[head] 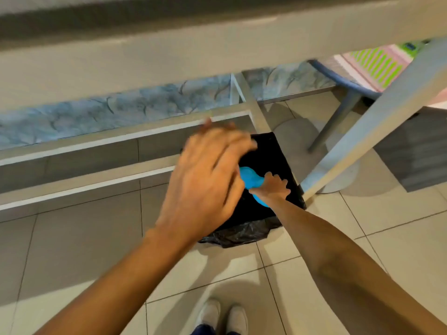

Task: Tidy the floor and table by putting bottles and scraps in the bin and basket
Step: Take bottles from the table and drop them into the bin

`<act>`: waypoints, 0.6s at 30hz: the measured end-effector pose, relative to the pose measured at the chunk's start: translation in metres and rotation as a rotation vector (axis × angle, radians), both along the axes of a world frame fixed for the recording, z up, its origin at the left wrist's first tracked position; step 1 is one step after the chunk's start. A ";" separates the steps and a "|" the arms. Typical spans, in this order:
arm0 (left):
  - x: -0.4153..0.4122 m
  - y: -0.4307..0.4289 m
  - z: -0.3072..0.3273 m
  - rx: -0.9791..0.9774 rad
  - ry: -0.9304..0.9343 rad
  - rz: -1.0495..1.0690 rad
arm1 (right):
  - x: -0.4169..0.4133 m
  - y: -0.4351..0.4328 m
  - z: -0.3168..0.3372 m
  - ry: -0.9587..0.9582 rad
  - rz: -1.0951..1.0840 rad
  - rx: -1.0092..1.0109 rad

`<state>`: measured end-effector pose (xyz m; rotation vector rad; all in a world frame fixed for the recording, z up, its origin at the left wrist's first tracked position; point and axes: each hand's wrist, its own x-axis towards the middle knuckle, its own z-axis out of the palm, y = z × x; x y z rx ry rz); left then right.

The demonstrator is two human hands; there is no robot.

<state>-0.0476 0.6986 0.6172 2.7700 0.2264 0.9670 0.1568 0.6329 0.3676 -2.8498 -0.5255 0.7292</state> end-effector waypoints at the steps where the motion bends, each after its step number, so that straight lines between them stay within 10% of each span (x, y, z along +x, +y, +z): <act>1: 0.001 0.001 -0.021 -0.061 0.123 -0.013 | 0.002 0.004 -0.008 -0.008 0.011 -0.022; 6: 0.007 0.020 -0.140 -0.268 0.390 0.084 | 0.014 0.022 -0.077 -0.010 0.068 0.006; 18: 0.004 0.030 -0.237 -0.328 0.370 0.129 | 0.024 0.017 -0.161 -0.133 0.270 0.130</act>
